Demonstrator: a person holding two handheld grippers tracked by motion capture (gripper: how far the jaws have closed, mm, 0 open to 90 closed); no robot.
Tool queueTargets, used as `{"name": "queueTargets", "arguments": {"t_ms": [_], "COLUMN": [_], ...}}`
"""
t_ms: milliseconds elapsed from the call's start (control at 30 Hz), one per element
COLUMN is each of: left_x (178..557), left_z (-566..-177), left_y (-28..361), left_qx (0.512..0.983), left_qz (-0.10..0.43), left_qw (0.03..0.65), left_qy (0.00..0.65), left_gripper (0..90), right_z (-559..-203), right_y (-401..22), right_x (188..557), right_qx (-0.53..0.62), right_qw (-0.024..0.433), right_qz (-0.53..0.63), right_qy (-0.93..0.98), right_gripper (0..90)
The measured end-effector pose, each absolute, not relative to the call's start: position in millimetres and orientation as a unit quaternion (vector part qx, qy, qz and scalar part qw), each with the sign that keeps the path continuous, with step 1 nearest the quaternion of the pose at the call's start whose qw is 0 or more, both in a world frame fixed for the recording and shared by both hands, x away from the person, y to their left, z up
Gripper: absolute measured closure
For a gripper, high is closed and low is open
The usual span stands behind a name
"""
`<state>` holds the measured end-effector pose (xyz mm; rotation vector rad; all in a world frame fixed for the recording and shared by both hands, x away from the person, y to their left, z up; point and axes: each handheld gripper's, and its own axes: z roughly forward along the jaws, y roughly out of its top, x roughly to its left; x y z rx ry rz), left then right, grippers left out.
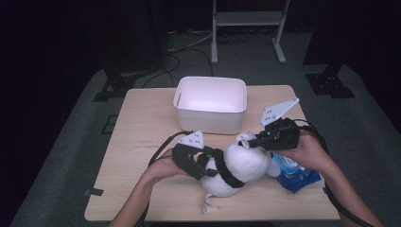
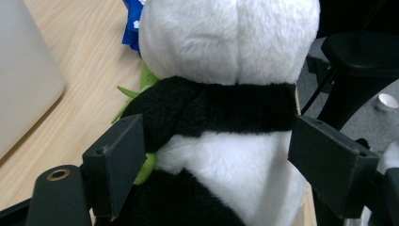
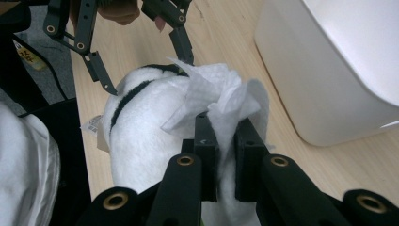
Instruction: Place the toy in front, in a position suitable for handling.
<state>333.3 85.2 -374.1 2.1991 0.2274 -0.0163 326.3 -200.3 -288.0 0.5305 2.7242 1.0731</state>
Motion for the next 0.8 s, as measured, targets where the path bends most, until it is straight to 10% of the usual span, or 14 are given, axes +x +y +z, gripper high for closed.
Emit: {"name": "queueTargets", "arguments": {"t_ms": [800], "left_x": [336], "left_z": [-381], "left_y": [87], "left_qx": [0.895], "left_qz": [-0.002], "left_qw": [0.436], "left_qy": [0.092], "left_gripper": [23.1], "right_z": [-270], "right_y": [-176], "right_x": [326], "right_qx": [0.144], "right_qw": [0.106], "right_qz": [0.354], "right_qy": [0.918], "right_gripper": [81.8]}}
